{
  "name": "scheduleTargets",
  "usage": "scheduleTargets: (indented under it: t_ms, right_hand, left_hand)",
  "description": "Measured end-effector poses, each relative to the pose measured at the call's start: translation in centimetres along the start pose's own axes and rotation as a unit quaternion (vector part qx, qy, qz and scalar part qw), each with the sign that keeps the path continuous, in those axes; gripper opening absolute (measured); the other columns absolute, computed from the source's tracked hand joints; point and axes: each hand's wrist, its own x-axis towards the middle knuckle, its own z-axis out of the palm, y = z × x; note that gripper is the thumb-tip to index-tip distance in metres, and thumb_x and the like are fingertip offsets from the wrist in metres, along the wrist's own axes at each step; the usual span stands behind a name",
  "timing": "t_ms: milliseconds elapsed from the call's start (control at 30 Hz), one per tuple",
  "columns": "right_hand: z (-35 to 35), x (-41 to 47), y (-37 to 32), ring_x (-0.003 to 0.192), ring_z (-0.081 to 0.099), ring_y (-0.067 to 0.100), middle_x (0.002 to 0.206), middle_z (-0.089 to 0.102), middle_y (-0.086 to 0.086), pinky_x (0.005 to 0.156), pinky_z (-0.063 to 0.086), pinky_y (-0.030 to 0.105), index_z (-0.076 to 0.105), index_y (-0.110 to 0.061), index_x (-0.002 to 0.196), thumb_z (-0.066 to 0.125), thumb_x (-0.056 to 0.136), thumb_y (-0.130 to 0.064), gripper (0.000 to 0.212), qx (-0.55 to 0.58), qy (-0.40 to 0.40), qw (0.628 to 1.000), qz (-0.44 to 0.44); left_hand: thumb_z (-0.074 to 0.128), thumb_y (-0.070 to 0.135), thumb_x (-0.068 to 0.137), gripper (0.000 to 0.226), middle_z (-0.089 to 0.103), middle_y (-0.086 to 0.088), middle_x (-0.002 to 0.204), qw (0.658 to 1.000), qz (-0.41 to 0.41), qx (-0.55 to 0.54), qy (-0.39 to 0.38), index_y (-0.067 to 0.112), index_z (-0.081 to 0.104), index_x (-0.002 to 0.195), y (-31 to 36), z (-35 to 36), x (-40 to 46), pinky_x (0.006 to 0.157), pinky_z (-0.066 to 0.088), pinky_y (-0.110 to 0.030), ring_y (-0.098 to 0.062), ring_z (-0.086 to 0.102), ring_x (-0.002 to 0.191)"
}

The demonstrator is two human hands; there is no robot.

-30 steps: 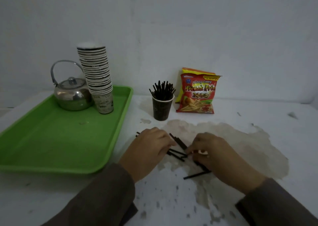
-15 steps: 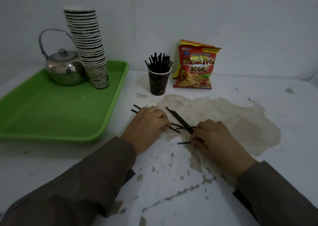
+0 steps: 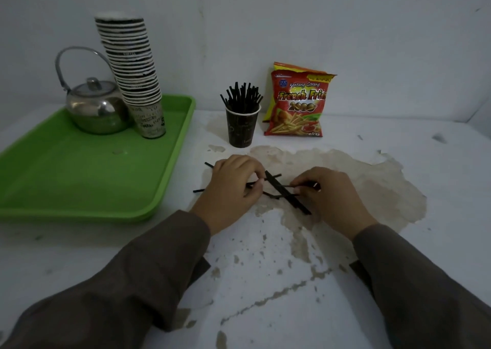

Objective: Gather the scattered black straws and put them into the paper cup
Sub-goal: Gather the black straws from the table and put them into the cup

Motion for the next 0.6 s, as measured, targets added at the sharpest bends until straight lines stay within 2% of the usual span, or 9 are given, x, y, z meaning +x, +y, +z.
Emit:
scheduleTargets:
  t_ms: [100,167,300,400,467,533,567,600]
  right_hand:
    - [0.0,0.1,0.6,0.083,0.049,0.009,0.096,0.065,0.004,0.077,0.037,0.015,0.072,-0.013,0.089,0.064,0.081,-0.008,0.013,-0.034,-0.024,0.999,-0.007]
    - [-0.1,0.1,0.7,0.086,0.053,0.015,0.098,0.066,0.007,0.077,0.035,0.014,0.073,-0.011,0.090,0.064,0.080,-0.006,0.015,-0.056,-0.032,0.998,-0.024]
    - [0.0,-0.1,1.1,0.095,0.056,0.022,0.099,0.067,0.010,0.078,0.034,0.014,0.072,-0.009,0.092,0.063,0.081,-0.005,0.016,-0.092,-0.041,0.993,-0.055]
    - [0.2,-0.3,1.1,0.095,0.053,0.022,0.098,0.065,0.010,0.078,0.034,0.017,0.071,-0.009,0.092,0.059,0.083,-0.006,0.014,-0.100,-0.039,0.992,-0.065]
    - [0.3,-0.5,1.0,0.094,0.053,0.022,0.098,0.064,0.010,0.080,0.035,0.018,0.069,-0.009,0.092,0.057,0.085,-0.005,0.015,-0.097,-0.030,0.993,-0.064]
    - [0.2,-0.7,0.9,0.093,0.054,0.021,0.096,0.065,0.009,0.080,0.036,0.018,0.068,-0.009,0.091,0.054,0.085,-0.002,0.017,-0.077,-0.010,0.996,-0.054]
    - [0.1,-0.8,0.8,0.091,0.055,0.021,0.095,0.065,0.009,0.080,0.037,0.018,0.068,-0.009,0.091,0.054,0.085,-0.002,0.017,-0.065,0.000,0.997,-0.047]
    - [-0.1,-0.8,0.7,0.090,0.056,0.020,0.094,0.066,0.008,0.079,0.038,0.018,0.068,-0.009,0.090,0.055,0.085,-0.002,0.016,-0.052,0.010,0.998,-0.040]
  left_hand:
    - [0.058,0.007,0.082,0.007,0.062,-0.001,0.091,0.997,-0.038,-0.063,0.016,0.013,0.059,0.085,0.2,0.0,0.3,0.090,0.040,-0.046,-0.018,0.054,0.093]
    - [0.059,0.008,0.082,0.006,0.063,-0.001,0.090,0.993,-0.057,-0.097,0.019,0.013,0.060,0.085,0.3,-0.1,0.6,0.091,0.041,-0.045,-0.016,0.054,0.092]
    - [0.060,0.013,0.084,0.006,0.067,0.006,0.084,0.979,-0.102,-0.173,0.029,0.018,0.060,0.084,0.1,-0.9,1.2,0.077,0.042,-0.011,0.000,0.057,0.084]
    - [0.062,0.012,0.083,0.008,0.070,0.005,0.083,0.980,-0.088,-0.176,0.041,0.019,0.061,0.085,-0.1,-1.2,1.7,0.076,0.040,-0.004,0.001,0.059,0.084]
    - [0.065,0.012,0.081,0.011,0.069,0.004,0.086,0.990,-0.057,-0.124,0.029,0.022,0.065,0.087,-0.4,-1.3,1.9,0.081,0.039,-0.006,0.000,0.059,0.084]
    - [0.068,0.013,0.079,0.015,0.071,0.002,0.089,0.999,-0.028,-0.040,-0.009,0.022,0.069,0.091,-0.8,-1.2,2.0,0.089,0.041,-0.024,-0.008,0.060,0.086]
    - [0.069,0.012,0.078,0.017,0.072,0.000,0.089,0.999,-0.017,-0.003,-0.033,0.021,0.070,0.092,-1.0,-1.1,2.0,0.088,0.042,-0.033,-0.015,0.061,0.086]
    - [0.070,0.011,0.077,0.019,0.073,-0.003,0.088,0.998,-0.006,0.022,-0.056,0.020,0.071,0.093,-1.2,-1.1,2.0,0.085,0.042,-0.035,-0.019,0.061,0.086]
